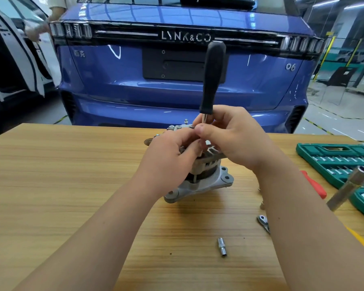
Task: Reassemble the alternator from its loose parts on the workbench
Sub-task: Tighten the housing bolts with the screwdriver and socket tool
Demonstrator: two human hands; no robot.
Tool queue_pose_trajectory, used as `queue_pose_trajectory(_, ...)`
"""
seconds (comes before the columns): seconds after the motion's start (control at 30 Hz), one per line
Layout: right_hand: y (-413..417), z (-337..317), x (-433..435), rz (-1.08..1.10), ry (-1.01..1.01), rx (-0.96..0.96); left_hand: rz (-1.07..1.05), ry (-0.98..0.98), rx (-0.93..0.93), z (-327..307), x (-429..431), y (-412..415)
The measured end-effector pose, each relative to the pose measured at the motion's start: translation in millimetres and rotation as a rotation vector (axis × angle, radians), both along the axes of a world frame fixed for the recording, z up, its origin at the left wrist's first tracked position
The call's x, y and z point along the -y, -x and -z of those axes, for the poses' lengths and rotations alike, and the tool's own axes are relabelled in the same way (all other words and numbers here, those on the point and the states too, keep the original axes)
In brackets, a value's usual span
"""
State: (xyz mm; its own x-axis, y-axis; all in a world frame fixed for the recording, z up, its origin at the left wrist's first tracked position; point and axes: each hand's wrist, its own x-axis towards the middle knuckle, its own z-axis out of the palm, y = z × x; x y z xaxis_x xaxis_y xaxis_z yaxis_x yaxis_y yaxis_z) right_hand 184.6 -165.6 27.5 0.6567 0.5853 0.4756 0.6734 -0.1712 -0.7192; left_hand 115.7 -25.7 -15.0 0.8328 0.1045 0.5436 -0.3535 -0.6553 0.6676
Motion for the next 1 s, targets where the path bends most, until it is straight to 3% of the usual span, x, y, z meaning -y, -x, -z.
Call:
queue_pose_trajectory(0.13,0.4,3.8,-7.1,0.119,-0.034,0.023,-0.034,0.022,0.034,0.5,4.4,0.7)
queue_pose_trajectory(0.3,0.3,-2.2,2.7,-0.007,0.010,0.017,-0.035,-0.007,0.026,0.5,5.4,-0.8)
queue_pose_trajectory(0.43,-0.7,0.6,-3.1,0.119,-0.002,0.051,-0.069,0.015,0.064,0.3,8.2,-0.3)
queue_pose_trajectory(0.57,-0.2,-5.7,7.8,-0.027,0.014,-0.010,-0.037,-0.034,0.000,-1.6,4.6,-0.4)
queue_pose_trajectory(0.73,0.9,-2.6,-1.0,0.115,-0.016,0.019,-0.064,-0.006,0.024,-2.2,7.0,1.1)
queue_pose_trajectory(0.87,1.9,-7.0,8.5,0.005,0.008,-0.043,-0.040,-0.034,-0.031,-4.0,4.0,-0.3)
queue_pose_trajectory(1.0,2.2,-1.8,-4.3,0.143,-0.048,0.009,-0.059,-0.026,0.022,-4.2,6.2,1.1)
